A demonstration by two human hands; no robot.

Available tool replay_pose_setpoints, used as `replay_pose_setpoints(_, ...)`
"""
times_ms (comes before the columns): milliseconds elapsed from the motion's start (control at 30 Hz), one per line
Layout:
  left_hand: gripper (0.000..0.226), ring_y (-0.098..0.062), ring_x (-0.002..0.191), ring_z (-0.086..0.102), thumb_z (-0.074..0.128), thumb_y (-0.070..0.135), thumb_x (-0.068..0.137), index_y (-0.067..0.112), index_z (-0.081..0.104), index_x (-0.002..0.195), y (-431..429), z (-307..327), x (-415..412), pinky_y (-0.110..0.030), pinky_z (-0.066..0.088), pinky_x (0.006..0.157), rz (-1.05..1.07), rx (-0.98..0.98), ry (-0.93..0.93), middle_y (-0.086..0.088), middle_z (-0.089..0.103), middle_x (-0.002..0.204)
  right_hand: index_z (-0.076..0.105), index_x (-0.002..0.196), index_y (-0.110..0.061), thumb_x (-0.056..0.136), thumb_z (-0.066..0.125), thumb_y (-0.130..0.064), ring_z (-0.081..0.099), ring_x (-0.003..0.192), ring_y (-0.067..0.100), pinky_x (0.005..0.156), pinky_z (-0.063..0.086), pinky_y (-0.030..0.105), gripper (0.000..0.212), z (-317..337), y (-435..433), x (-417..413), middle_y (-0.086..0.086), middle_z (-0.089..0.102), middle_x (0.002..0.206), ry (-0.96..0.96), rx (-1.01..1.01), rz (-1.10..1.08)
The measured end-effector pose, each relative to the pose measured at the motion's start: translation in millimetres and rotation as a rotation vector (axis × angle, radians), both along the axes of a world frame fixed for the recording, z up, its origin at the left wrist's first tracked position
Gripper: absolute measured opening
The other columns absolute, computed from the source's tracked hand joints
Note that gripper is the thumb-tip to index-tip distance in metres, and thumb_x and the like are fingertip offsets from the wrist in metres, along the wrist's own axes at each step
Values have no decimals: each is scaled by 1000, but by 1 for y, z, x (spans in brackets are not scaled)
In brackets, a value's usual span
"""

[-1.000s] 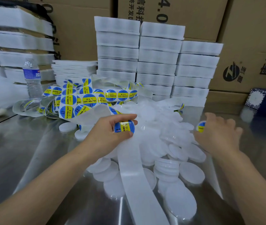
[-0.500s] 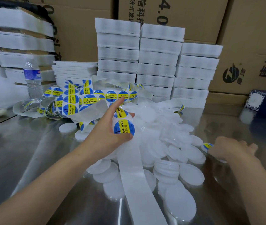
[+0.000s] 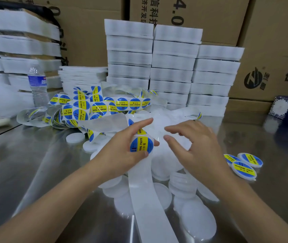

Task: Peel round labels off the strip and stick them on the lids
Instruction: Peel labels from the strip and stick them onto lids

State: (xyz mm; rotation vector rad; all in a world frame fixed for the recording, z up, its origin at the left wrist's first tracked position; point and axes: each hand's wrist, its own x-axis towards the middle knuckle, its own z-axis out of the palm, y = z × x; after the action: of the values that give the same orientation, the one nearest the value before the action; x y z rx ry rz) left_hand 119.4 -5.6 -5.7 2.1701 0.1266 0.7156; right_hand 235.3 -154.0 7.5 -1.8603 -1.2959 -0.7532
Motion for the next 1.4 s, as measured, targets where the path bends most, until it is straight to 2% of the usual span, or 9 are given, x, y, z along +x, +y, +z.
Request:
replay_pose_setpoints(133,75,1,97,61,65,0,83,58,37,121,-4,-1,-2,-14,45,90,48,104,-5,30,64,101,75,87,-22,78,66,-28,54,78,14,72,35,29,14,-11,5,-5,-4,66,79,-125,54,60)
replay_pose_setpoints(267,70,4,101,58,66,3,84,58,39,117,-5,-2,-2,-4,42,84,68,178,1,26,61,104,76,86,-23,81,64,-30,54,72,16,68,34,28,15,-17,9,-8,-4,65,75,-178,70,77)
replay_pose_setpoints(467,61,-13,100,65,65,9,87,56,40,118,-8,-2,-2,-35,51,87,98,283,10,8,70,109,76,81,-19,74,70,-20,48,74,10,68,32,25,9,-19,12,-15,-5,66,74,-160,99,84)
replay_pose_setpoints(700,54,-19,101,64,61,7,87,36,52,132,-8,-3,-1,-40,51,86,60,311,65,4,70,107,75,76,-18,72,69,-17,57,66,20,68,35,31,7,-20,13,-18,-4,66,71,-137,74,79)
replay_pose_setpoints(867,51,-12,99,64,61,2,86,32,58,127,-8,-2,-3,-37,51,84,55,314,20,19,70,99,74,75,-19,71,72,-22,56,65,17,69,34,28,5,-19,12,-18,-7,64,69,-170,76,82)
replay_pose_setpoints(1167,43,-15,87,64,65,8,85,35,63,118,-8,-2,-3,-35,50,79,59,287,-2,12,72,99,74,73,-20,69,74,-20,49,70,12,67,36,30,4,-21,13,-17,-5,62,71,-140,140,79)
replay_pose_setpoints(1233,46,-12,81,62,66,8,83,38,62,118,-8,-1,-3,-31,50,78,63,267,-7,11,72,97,74,74,-20,69,74,-19,46,71,12,65,39,29,5,-21,13,-18,-4,58,73,-115,158,86)
replay_pose_setpoints(1333,60,1,94,63,68,4,76,43,56,120,-7,1,-7,-11,46,77,-29,136,26,17,70,104,74,75,-20,70,72,-18,44,71,12,64,39,29,5,-21,13,-18,-4,54,74,-82,155,100)
replay_pose_setpoints(1400,59,3,89,62,66,14,70,48,57,117,-6,4,-9,-8,44,70,-88,35,49,22,68,102,74,75,-20,71,72,-19,43,71,10,64,37,28,5,-20,13,-18,-7,49,73,-58,136,115)
